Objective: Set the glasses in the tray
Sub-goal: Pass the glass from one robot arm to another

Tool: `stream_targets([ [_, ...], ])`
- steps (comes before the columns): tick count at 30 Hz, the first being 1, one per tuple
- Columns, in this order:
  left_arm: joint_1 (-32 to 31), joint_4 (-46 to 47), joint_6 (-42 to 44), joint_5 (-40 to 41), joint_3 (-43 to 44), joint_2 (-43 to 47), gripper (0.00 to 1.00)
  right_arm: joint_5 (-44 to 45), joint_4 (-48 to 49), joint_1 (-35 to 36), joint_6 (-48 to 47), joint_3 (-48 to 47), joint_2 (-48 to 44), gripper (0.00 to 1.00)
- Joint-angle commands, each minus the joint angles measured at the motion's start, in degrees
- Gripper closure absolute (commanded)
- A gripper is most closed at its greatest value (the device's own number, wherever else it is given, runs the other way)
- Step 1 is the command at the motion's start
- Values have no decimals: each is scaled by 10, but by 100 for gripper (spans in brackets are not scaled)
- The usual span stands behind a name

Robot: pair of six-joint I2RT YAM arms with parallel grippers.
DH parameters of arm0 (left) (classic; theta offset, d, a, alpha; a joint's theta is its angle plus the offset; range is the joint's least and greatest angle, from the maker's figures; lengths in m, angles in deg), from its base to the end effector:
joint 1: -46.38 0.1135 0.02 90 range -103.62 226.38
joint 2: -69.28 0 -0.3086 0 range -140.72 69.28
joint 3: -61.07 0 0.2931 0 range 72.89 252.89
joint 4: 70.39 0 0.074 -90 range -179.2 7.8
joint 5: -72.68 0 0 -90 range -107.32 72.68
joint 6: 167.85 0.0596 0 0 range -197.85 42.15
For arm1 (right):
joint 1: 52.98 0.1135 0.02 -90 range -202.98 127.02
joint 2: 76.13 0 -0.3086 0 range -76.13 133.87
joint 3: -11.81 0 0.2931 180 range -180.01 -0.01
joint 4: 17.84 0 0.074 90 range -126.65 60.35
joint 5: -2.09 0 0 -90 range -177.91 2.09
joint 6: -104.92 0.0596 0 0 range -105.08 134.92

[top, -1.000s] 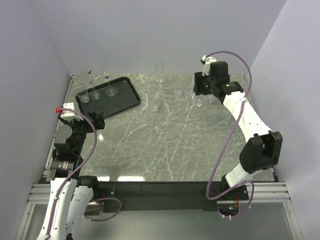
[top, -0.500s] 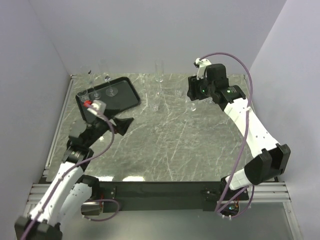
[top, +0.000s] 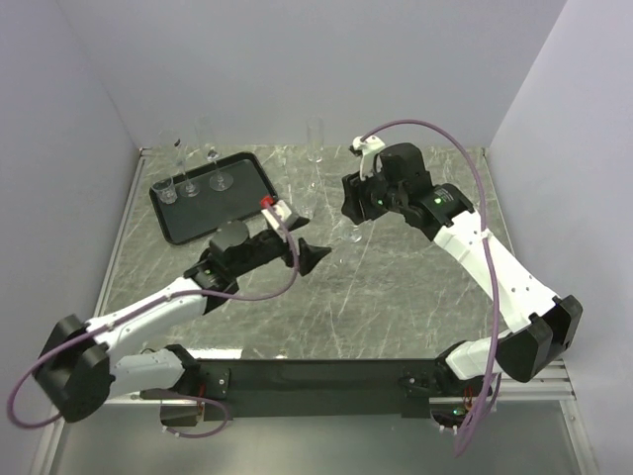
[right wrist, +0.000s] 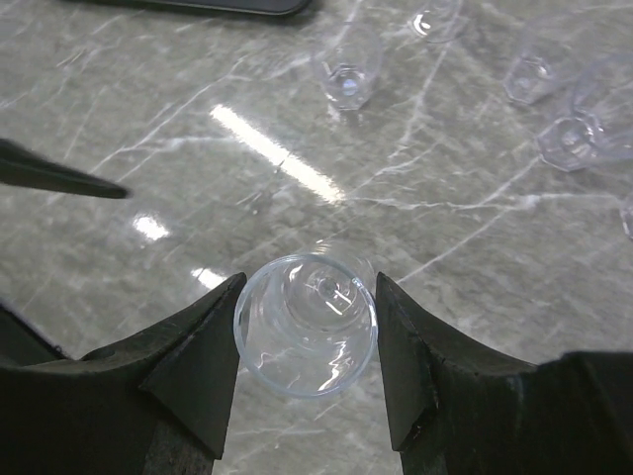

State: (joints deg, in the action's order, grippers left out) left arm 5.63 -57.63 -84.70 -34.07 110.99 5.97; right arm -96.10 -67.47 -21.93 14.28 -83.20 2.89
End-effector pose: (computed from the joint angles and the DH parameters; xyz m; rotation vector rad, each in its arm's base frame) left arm 0.2142 -0.2073 0.3199 0.7040 1.4938 -0.8724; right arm 0.2986 0.1897 0.4235 -0.6774 2.0798 0.4581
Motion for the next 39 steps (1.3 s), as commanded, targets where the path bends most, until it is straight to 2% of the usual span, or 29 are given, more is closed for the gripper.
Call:
stream_targets([
  [1, -20, 76, 33, 22, 43, -47, 1, -2, 21, 26, 6, -11, -11, 57],
  [11, -46, 122, 44, 72, 86, -147, 1, -11, 20, 48, 29, -21, -4, 57],
  [26, -64, 126, 54, 122, 115, -194, 1, -27, 20, 50, 35, -18, -12, 57],
  [32, -65, 127, 50, 122, 115, -196, 11, -32, 19, 51, 37, -21, -11, 57],
  [39, -67, 118, 48, 117, 114, -196, 30, -32, 19, 50, 35, -21, -11, 57],
])
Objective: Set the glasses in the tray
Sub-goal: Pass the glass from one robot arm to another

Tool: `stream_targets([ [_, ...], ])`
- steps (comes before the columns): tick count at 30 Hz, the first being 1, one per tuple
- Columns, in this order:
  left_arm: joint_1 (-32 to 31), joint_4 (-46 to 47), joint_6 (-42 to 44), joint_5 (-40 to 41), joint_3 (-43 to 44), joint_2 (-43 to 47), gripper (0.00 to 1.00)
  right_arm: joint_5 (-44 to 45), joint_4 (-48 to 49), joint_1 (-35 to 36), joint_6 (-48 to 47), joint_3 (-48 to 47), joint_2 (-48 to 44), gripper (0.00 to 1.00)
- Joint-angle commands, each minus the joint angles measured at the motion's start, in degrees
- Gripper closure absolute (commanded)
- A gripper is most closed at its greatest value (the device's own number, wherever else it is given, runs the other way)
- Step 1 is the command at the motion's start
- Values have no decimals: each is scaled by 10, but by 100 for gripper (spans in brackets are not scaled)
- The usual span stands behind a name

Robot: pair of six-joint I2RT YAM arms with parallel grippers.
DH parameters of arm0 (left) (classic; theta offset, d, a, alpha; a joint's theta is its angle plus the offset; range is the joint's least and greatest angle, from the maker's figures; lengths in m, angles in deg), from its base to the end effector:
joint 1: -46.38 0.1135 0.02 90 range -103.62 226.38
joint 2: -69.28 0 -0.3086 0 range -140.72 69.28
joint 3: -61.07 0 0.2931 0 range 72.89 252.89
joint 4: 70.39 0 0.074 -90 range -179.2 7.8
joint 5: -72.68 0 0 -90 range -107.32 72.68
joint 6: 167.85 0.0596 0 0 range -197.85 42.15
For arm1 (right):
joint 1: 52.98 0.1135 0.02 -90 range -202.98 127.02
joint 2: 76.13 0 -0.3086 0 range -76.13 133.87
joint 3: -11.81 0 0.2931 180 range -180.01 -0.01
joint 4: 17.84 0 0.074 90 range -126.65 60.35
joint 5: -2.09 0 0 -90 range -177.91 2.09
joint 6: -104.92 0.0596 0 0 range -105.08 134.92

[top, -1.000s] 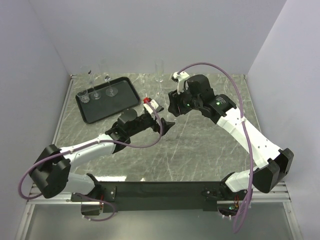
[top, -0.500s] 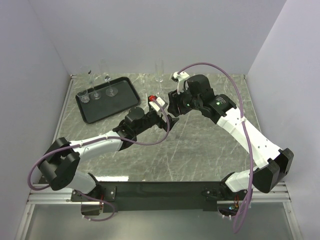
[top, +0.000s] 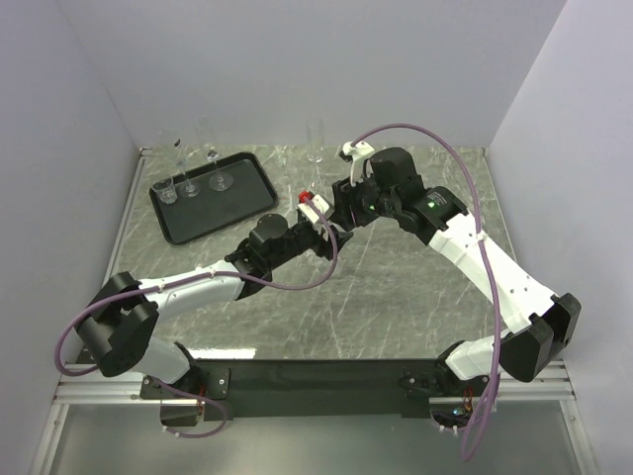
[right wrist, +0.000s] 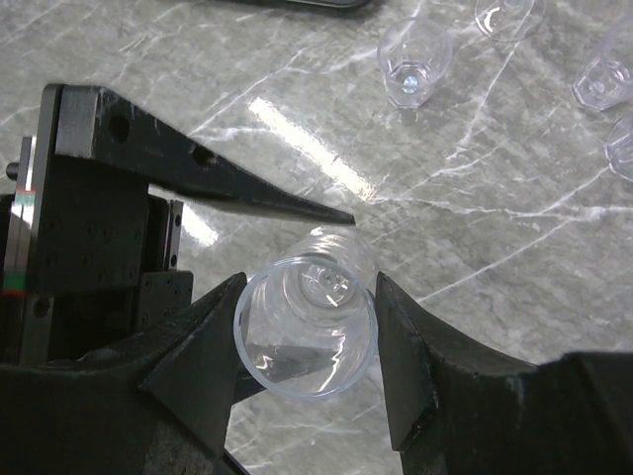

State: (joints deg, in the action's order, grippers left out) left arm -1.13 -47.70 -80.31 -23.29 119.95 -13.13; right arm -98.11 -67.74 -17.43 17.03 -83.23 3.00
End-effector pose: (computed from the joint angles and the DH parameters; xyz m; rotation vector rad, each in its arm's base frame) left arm 0.2529 -0.2853 0.3004 0.7043 1.4788 -0.7582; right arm 0.2816 0.2142 0.4227 -0.7352 2.0835 0.5652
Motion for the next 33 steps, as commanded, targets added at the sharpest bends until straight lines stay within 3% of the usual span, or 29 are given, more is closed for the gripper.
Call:
stream_targets([
  [1, 0, 18, 4, 9, 24, -3, 32, -11, 21, 5, 7, -21, -13, 57],
  [8, 0, 25, 2, 12, 10, 10, 47, -12, 22, 4, 9, -24, -9, 55],
  [12, 0, 29, -1, 13, 2, 19, 48, -16, 21, 5, 4, -28, -9, 51],
  [16, 0, 31, -8, 11, -10, 35, 49, -11, 21, 5, -6, -33, -15, 36],
  [20, 0, 29, -12, 14, -24, 52, 50, -2, 21, 4, -15, -41, -28, 28],
  [33, 0, -5, -19, 33, -63, 127, 50, -24, 18, -36, -51, -35, -77, 22],
])
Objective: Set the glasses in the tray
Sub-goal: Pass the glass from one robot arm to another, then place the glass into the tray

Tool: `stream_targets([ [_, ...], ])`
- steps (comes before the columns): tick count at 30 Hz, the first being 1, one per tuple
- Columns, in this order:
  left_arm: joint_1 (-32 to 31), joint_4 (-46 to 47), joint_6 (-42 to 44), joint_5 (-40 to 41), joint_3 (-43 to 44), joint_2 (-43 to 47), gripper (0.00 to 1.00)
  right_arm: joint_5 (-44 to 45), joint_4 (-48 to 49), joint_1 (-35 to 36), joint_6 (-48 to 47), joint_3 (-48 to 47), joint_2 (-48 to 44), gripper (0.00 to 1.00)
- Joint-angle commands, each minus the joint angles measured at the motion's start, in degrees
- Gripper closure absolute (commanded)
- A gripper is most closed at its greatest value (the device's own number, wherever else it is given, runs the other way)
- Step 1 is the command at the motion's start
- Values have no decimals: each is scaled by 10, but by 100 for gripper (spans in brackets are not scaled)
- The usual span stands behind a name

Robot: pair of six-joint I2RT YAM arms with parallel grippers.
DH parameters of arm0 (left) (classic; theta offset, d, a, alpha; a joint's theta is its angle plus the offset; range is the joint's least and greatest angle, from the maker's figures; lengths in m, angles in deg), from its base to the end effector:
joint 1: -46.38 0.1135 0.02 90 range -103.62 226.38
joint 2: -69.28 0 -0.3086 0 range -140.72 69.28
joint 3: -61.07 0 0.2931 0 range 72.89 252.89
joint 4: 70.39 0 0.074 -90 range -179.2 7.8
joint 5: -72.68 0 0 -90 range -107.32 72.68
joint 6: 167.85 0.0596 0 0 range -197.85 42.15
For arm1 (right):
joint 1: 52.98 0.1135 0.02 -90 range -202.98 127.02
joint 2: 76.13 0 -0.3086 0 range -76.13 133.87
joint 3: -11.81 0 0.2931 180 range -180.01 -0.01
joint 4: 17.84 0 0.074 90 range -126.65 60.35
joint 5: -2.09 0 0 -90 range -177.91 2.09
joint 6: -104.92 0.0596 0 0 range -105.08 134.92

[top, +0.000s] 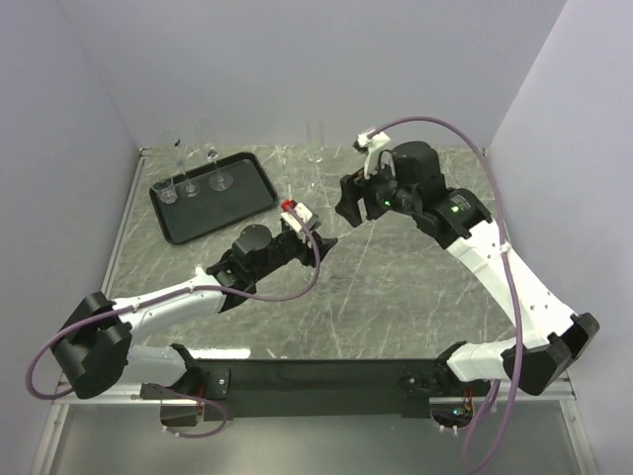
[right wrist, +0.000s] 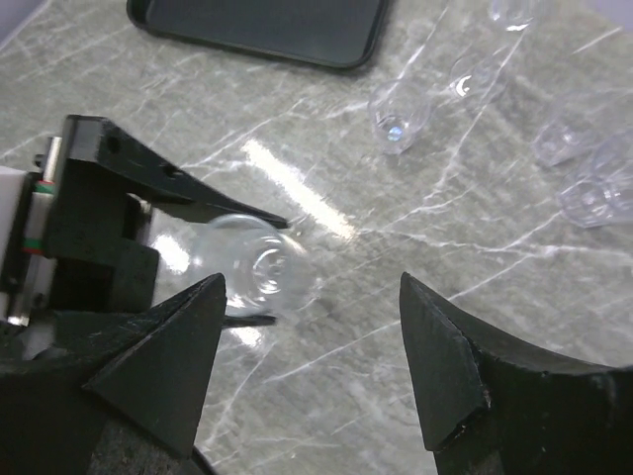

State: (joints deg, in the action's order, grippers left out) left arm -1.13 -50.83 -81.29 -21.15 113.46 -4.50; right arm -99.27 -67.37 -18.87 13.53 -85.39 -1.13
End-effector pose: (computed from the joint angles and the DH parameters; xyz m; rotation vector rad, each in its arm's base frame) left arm 0.2268 -0.2535 0.2987 0.6696 1.5117 -0.7383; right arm 0.2659 0.1943 0.4615 -0.7542 1.9429 0.5553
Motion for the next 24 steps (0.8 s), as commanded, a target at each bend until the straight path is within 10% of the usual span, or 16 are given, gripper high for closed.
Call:
stream_targets([
  [1, 0, 20, -11, 14, 0, 49, 50, -17, 15, -29, -17, -11, -41, 22],
  [11, 15, -65, 23, 83, -25, 144, 49, -121, 74, -196, -22, 85, -144, 20],
  [24, 197, -68, 11, 98, -26, 183, 50, -171, 127, -295, -12, 197, -183, 20],
])
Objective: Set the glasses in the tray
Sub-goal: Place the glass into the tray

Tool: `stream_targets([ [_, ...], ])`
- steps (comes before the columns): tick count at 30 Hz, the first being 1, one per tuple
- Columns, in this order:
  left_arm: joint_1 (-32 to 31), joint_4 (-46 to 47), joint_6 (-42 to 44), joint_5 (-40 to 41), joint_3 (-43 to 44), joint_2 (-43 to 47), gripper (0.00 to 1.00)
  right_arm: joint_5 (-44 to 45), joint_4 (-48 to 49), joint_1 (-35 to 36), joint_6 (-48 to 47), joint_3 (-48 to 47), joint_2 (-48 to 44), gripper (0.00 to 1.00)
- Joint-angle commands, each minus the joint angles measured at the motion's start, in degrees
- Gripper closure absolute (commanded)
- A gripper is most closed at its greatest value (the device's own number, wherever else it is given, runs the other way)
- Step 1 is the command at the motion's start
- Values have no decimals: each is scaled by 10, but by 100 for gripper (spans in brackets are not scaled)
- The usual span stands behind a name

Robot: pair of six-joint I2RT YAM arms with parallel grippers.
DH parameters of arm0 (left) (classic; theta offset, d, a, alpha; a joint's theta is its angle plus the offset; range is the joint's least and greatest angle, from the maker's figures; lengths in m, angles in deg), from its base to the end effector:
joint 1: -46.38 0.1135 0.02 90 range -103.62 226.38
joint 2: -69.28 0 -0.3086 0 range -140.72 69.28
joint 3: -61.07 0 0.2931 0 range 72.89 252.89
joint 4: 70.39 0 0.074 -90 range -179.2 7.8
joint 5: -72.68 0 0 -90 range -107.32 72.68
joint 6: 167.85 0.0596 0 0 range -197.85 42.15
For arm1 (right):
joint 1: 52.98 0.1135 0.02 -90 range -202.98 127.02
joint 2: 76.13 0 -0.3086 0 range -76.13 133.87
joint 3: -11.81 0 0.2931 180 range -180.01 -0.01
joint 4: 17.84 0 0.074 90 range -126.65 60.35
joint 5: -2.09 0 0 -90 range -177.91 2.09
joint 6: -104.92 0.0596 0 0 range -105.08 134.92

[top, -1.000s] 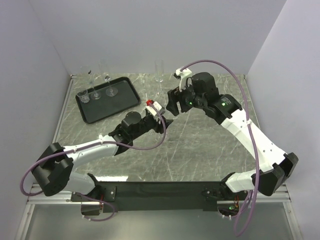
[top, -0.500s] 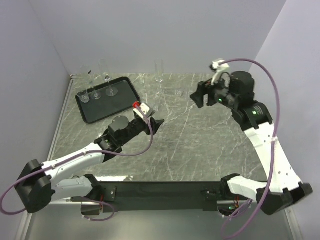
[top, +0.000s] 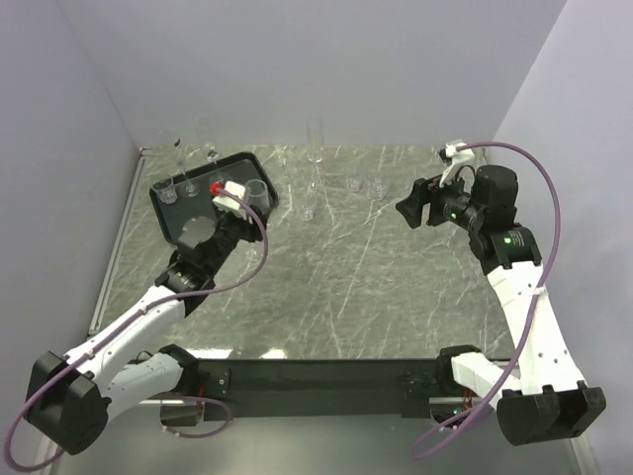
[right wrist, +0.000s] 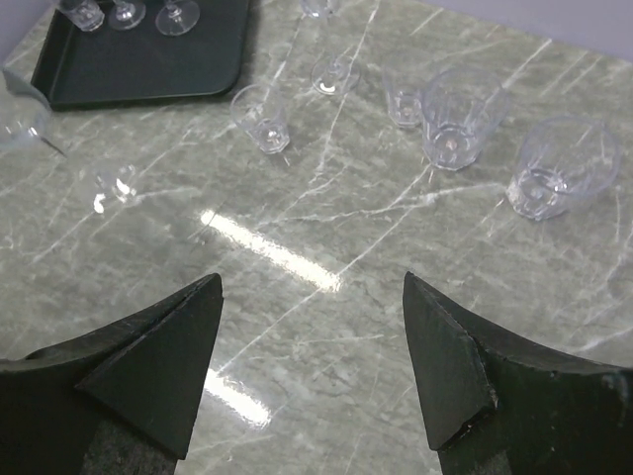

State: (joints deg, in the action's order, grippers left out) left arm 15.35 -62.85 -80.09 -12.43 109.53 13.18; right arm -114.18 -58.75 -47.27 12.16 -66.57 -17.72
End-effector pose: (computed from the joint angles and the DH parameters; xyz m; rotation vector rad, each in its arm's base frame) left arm 0.2355 -0.1357 0.3304 0.3285 1.5514 -0.3879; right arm 0.2490 0.0514 0.4309 -0.4449 1.8737 0.4772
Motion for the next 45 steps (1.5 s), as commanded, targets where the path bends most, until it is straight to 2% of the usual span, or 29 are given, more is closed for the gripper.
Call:
stream_targets([
  [1, 40, 59, -1, 14, 18, 2, 50, -28, 45, -14, 3, 13, -17, 20],
  [9, 125, 122, -27, -5, 61, -88, 50, -52, 70, -47, 7, 46, -26, 20],
  [24, 203, 155, -58, -44, 210, -278, 51, -93, 117, -75, 14, 117, -45, 20],
  [36, 222, 199, -69, -44, 316, -429, 52, -136, 112, -104, -8, 133, -60, 20],
  [45, 229, 231, -62, -44, 382, -504, 52, -147, 109, -118, -13, 132, -52, 20],
])
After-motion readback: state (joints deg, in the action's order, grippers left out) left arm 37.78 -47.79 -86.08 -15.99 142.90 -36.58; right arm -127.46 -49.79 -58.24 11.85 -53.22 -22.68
